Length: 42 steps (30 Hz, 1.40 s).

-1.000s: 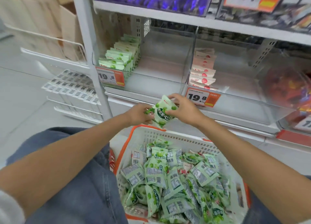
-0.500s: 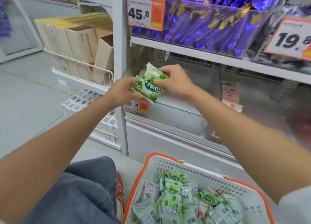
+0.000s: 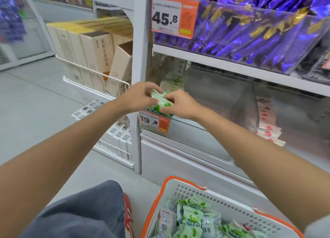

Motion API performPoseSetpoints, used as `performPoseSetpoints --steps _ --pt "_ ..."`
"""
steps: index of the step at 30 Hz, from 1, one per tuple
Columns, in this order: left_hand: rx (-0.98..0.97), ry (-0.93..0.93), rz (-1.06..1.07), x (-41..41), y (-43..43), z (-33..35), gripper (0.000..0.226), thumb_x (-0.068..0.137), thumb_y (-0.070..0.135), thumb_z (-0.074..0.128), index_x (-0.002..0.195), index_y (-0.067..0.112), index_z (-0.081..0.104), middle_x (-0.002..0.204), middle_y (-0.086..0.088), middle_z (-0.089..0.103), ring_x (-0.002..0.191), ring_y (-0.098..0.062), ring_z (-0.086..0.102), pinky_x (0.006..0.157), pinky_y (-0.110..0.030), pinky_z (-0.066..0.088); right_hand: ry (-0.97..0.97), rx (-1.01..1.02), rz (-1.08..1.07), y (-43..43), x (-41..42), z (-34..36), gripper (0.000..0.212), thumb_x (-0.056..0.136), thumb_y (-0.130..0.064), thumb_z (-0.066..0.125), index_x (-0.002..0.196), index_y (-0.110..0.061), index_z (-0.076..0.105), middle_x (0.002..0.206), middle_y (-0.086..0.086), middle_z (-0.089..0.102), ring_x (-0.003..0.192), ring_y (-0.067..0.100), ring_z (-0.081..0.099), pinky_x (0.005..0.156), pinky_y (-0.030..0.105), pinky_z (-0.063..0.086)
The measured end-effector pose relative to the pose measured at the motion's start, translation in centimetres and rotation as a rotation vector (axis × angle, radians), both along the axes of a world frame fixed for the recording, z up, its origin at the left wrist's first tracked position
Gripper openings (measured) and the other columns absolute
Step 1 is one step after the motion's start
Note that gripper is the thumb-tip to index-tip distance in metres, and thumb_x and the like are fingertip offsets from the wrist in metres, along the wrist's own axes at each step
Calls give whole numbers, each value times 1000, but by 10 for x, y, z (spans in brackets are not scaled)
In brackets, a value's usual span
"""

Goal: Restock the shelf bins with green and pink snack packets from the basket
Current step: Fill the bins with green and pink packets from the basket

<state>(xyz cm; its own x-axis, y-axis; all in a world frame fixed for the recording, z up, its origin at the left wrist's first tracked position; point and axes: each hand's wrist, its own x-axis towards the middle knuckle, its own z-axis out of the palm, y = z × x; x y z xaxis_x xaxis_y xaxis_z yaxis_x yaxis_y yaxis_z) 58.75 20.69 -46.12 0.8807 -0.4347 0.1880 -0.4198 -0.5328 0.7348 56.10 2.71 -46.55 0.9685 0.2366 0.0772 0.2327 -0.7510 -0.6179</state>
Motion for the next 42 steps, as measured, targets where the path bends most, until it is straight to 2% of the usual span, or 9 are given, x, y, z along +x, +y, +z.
performPoseSetpoints --steps 3,9,13,17,22,27,32,37,42 --pt "183 -79 -39 3 -1 6 15 91 25 66 105 23 71 95 8 64 89 -18 60 76 -31 48 66 328 -201 -11 8 1 22 92 -28 64 93 -8 75 84 6 72 79 18 64 75 32 55" --pt "312 -57 -99 5 -3 11 24 96 30 59 110 15 72 106 4 66 100 -13 60 85 -26 42 361 278 -259 -15 17 -21 17 90 3 61 105 7 69 93 16 67 75 23 66 73 32 61" --pt "368 -72 -85 5 0 6 30 97 37 55 115 18 70 114 1 67 103 -15 59 87 -29 44 311 341 -323 -10 16 -22 20 92 9 51 94 5 70 88 16 67 68 24 66 65 32 61" --pt "409 -86 -76 6 2 5 32 98 40 53 119 20 69 119 0 67 106 -17 59 90 -31 45 237 466 -329 -10 15 -21 21 93 0 59 73 -5 65 87 12 61 69 22 64 63 25 60" --pt "487 -101 -68 10 4 -2 34 98 44 50 120 24 67 124 3 65 108 -17 58 91 -34 46 198 564 -347 -12 12 -32 9 89 -3 67 87 5 69 86 16 65 75 22 65 72 32 61" --pt "545 -141 -55 9 4 -10 32 100 44 46 115 27 68 100 9 59 95 -15 54 81 -32 44 194 599 -358 -13 12 -36 9 86 -2 69 77 -3 69 84 15 66 72 21 65 74 32 61" --pt "593 -157 -44 9 0 -14 36 100 48 42 112 26 68 105 5 64 96 -18 56 83 -35 47 202 627 -360 -14 12 -36 9 86 -1 69 78 -3 68 80 11 65 68 16 63 67 25 60" --pt "736 -116 -51 15 -6 -13 44 99 57 35 86 26 63 82 7 59 86 -20 57 73 -32 43 150 635 -360 -12 12 -40 13 89 0 66 77 -3 67 77 6 65 71 16 64 68 23 60" --pt "822 -132 13 16 -10 -16 58 99 60 28 87 15 62 81 -1 64 77 -21 59 65 -30 40 146 626 -340 -11 13 -42 13 88 0 66 77 -4 68 82 8 66 76 17 65 68 23 60"
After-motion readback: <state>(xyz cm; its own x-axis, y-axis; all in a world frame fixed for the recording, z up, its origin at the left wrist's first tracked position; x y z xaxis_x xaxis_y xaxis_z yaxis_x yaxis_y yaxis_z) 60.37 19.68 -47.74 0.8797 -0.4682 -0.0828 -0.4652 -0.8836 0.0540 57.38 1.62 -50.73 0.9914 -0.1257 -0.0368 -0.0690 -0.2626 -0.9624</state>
